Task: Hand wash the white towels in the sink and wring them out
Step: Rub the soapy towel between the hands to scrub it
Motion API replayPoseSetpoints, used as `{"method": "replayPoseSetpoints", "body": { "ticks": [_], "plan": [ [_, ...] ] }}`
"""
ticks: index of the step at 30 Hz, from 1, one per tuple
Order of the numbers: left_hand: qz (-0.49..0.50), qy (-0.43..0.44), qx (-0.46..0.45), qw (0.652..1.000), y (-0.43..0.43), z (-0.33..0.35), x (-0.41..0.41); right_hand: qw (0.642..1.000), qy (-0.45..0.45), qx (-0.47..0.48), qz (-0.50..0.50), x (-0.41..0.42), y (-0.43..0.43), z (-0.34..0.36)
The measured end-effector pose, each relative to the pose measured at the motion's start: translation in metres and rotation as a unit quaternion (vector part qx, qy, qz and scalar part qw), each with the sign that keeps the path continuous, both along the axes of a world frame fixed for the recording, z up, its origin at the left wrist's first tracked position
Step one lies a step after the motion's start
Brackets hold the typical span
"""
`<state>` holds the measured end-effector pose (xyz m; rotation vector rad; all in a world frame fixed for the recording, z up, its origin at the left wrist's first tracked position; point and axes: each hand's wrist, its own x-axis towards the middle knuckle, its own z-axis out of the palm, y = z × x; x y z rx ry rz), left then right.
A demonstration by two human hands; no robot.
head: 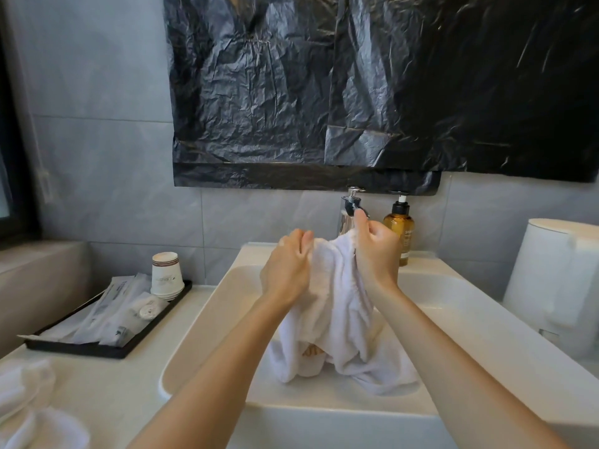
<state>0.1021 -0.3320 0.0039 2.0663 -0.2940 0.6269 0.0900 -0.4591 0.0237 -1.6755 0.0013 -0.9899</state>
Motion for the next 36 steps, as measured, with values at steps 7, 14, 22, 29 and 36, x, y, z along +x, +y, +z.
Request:
{"method": "replayPoseSetpoints", "body": {
  "ticks": [7, 14, 22, 29, 36],
  "plan": [
    [-0.237, 0.079, -0.057, 0.967, -0.014, 0.003, -0.015, 0.998, 0.001, -0.017, 0.057, 0.001, -0.006, 0.006],
    [-0.119, 0.044, -0.257, 0.958, -0.005, 0.018, -0.014, 0.980, 0.084, -0.044, 0.178, 0.005, -0.008, -0.001],
    [-0.032, 0.069, -0.429, 0.900, 0.017, 0.028, -0.007, 0.820, 0.378, -0.336, 0.267, 0.015, -0.020, -0.029],
    [-0.018, 0.068, -0.514, 0.855, 0.022, 0.029, -0.001, 0.792, 0.418, -0.347, 0.277, 0.026, -0.038, -0.045],
    [0.070, 0.053, -0.379, 0.921, 0.023, 0.011, 0.013, 0.980, 0.096, -0.084, 0.151, 0.020, -0.035, -0.011]
  ]
}}
